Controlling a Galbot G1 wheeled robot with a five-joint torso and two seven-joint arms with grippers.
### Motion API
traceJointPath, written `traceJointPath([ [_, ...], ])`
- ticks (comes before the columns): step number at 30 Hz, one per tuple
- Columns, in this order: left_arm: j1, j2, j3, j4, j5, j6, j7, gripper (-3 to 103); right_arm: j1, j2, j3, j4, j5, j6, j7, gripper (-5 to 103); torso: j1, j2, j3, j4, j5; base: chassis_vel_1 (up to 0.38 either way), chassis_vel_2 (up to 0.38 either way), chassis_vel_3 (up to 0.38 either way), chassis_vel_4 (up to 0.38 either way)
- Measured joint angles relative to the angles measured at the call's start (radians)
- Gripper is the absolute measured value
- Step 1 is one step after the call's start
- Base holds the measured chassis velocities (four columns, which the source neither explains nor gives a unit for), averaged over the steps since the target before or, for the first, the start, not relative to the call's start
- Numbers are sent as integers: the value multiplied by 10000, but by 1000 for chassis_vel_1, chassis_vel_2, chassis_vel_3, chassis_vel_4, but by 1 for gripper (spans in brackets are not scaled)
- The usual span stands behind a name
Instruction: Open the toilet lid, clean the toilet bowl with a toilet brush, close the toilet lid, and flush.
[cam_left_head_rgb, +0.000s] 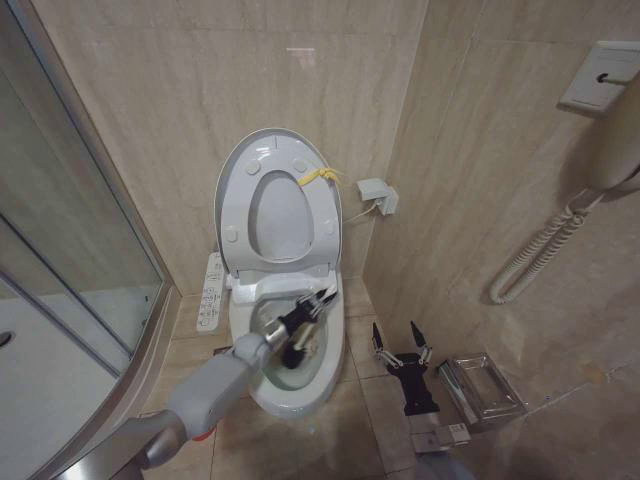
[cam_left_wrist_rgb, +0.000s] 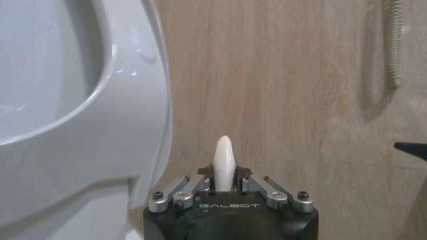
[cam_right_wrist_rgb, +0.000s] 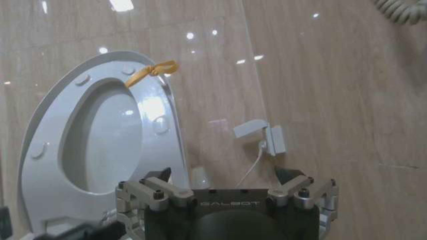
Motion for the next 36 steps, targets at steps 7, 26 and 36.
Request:
traceJointPath([
  [7, 71, -153, -43, 993, 219, -143, -136, 22, -36, -105, -7, 86, 80, 46, -96, 100, 0, -2, 3, 29, 0, 0, 0, 0, 0],
  [26, -328, -447, -22, 1214, 384, -300, -442, 22, -40, -128, 38, 117, 252, 230, -301, 100, 2, -1, 3, 1, -1, -5, -9, -2, -4],
  [36, -339, -645, -156, 483, 613, -465, -313, 22, -47, -88, 27, 105, 243, 257, -331, 100, 0, 0, -1, -3, -4, 0, 0, 0, 0],
])
